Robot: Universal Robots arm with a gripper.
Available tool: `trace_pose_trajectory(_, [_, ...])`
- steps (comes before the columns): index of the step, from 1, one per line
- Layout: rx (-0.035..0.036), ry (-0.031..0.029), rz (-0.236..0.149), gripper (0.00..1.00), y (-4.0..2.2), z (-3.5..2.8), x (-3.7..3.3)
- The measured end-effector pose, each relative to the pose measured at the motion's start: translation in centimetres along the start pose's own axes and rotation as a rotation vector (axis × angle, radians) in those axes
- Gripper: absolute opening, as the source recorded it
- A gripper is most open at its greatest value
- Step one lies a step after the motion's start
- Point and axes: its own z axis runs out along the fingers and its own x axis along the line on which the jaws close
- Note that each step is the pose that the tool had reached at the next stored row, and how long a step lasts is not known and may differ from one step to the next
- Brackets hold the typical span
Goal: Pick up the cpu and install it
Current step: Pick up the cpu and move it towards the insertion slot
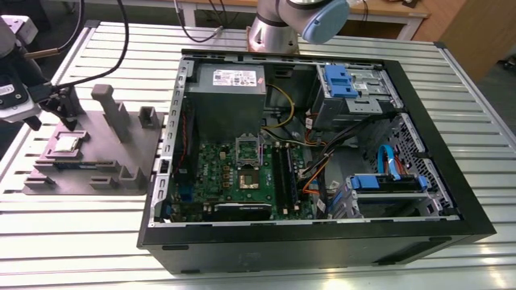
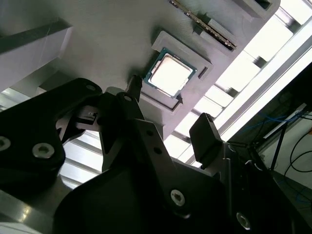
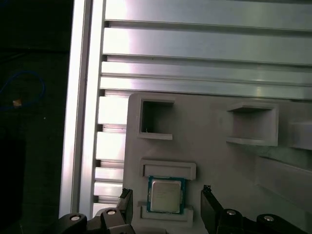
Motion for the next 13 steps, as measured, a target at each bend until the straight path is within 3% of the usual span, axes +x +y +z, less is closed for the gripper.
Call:
trace_pose_trajectory(4, [-0.0007,-0.0004,0.000,0.66,-0.01,0.30,0.00])
trace_pose_trajectory(13, [-0.0009,-0.0007,0.008,0.66,-0.08,1.95,0.04])
